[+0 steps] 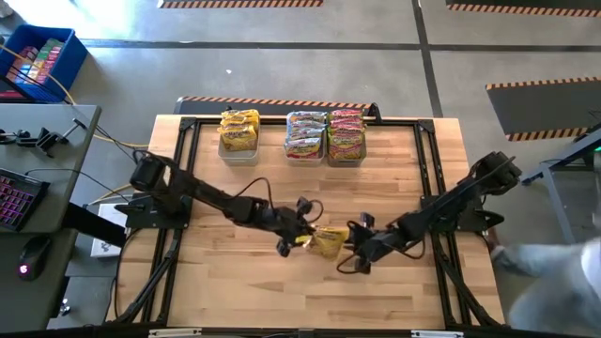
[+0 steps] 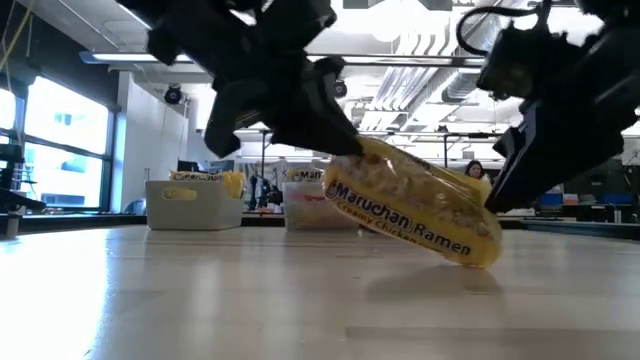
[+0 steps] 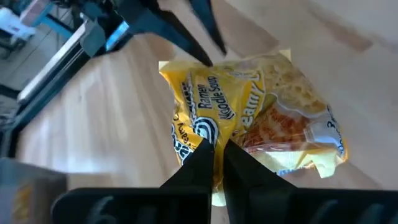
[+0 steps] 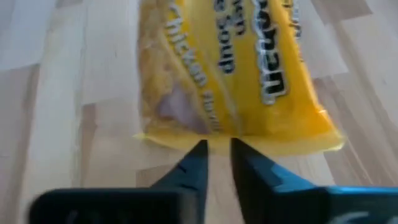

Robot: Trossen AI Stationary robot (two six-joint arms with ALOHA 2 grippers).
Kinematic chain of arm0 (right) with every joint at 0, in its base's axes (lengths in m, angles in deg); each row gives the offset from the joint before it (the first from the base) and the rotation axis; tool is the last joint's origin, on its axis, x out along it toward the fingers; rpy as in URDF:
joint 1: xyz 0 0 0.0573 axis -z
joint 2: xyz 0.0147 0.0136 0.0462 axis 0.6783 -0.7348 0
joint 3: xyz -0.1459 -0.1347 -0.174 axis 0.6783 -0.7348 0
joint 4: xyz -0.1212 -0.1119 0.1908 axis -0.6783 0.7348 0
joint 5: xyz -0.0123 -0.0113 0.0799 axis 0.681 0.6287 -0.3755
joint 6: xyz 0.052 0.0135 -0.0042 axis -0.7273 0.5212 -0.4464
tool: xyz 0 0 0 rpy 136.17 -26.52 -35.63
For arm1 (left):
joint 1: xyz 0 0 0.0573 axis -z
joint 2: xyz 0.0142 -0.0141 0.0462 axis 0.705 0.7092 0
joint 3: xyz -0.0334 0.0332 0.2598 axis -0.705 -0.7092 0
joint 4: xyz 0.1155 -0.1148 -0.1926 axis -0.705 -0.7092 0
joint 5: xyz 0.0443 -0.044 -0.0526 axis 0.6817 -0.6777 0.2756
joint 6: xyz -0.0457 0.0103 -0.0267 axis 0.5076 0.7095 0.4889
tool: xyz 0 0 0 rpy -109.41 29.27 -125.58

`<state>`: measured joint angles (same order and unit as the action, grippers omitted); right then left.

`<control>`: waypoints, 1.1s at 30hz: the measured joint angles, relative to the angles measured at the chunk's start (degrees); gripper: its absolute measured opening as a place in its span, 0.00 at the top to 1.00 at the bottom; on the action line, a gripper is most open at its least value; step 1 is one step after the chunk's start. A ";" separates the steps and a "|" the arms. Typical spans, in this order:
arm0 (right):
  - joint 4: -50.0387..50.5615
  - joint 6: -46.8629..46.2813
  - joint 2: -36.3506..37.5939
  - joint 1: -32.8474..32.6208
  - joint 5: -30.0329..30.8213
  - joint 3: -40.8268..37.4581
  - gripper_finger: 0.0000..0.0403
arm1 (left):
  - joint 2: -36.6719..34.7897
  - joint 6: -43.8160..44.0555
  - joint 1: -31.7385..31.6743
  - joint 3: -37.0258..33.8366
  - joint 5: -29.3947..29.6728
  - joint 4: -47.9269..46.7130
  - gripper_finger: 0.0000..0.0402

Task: Sort Maruchan noodles
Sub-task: Put the yellow noodle pack into the gray bin

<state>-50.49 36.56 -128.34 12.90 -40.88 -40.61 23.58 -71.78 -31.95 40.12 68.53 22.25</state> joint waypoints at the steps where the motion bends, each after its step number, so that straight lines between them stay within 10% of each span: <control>1: 1.86 0.20 0.14 0.24 -1.03 1.16 0.81 | -0.24 -0.36 0.64 -0.01 1.71 -0.68 1.00; 7: 21.43 -1.74 1.73 -0.91 -4.04 10.13 0.53 | -1.06 -1.11 3.70 -0.01 10.77 -3.47 1.00; 11: 21.51 -3.37 2.38 -4.31 4.34 9.65 0.43 | -1.06 -0.63 4.99 -0.01 13.02 -3.31 1.00; 24: -47.70 -7.77 1.56 -3.60 13.75 -22.43 0.44 | -1.06 1.18 7.35 0.00 20.15 -0.52 1.00; 33: -56.27 0.67 -2.50 0.28 9.60 -22.94 0.44 | -1.06 0.50 7.44 -0.01 22.47 3.95 1.00</control>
<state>-106.76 37.24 -130.84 13.17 -31.28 -63.55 22.53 -71.28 -24.51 40.10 91.00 26.20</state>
